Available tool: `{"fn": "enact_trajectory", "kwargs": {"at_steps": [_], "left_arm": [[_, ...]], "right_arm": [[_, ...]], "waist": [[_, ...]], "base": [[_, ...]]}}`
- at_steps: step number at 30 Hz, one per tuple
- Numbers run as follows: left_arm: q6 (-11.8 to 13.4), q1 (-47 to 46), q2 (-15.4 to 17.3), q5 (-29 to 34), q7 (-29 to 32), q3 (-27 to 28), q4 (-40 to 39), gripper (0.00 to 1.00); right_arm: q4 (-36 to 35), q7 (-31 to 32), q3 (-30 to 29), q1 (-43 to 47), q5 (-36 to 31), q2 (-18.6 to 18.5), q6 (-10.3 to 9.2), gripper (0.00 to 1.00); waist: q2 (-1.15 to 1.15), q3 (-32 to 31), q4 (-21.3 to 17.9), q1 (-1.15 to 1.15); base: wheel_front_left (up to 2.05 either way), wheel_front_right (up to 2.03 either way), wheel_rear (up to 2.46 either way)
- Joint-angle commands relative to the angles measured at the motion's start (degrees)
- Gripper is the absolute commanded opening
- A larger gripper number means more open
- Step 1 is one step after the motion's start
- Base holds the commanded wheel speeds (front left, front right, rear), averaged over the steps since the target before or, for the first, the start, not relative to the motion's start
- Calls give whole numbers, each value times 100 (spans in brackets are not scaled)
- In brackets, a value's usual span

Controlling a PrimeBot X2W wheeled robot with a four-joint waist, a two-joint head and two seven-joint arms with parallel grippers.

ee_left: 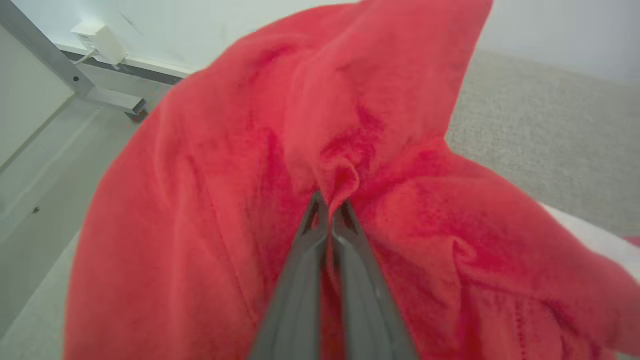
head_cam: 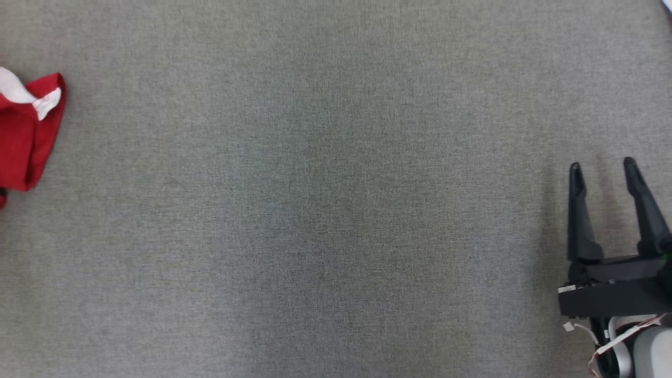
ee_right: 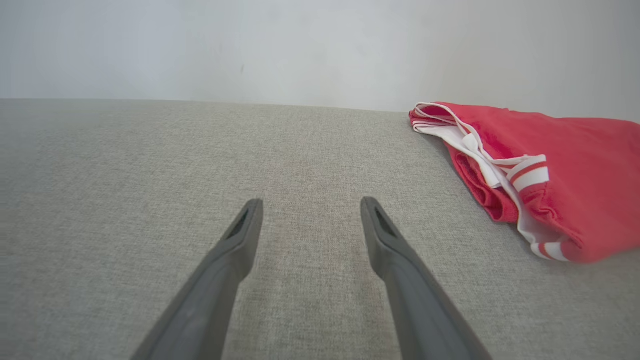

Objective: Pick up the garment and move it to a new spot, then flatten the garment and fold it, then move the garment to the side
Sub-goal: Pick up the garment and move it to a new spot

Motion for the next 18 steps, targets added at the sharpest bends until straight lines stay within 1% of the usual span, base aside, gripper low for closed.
{"fn": "enact_trajectory", "kwargs": {"at_steps": [1, 6, 11, 14, 18], "left_arm": [[-19, -116, 106, 37, -172, -32, 18, 0], [-31, -311, 195, 130, -693, -171, -60, 0], [-29, -590, 218, 241, -962, -406, -363, 0], [-33, -779, 144, 286, -955, -574, -686, 0], [-30, -992, 57, 317, -788, -839, -1328, 0]], "right_arm": [[49, -40, 35, -13, -24, 27, -16, 100], [288, -165, 131, -1, 40, 101, -16, 100], [561, -289, 191, 45, 126, 173, -16, 100], [730, -395, 239, 62, 160, 228, -16, 100], [966, -541, 288, 99, 233, 305, -16, 100]], "waist": [[-1, -141, 15, 0], [-1, -505, 12, 0], [-1, -862, -17, 0], [-1, -1041, -86, 0], [-1, -1245, -257, 0]], "base": [[0, 0, 0], [0, 0, 0], [0, 0, 0], [0, 0, 0], [0, 0, 0]]}}
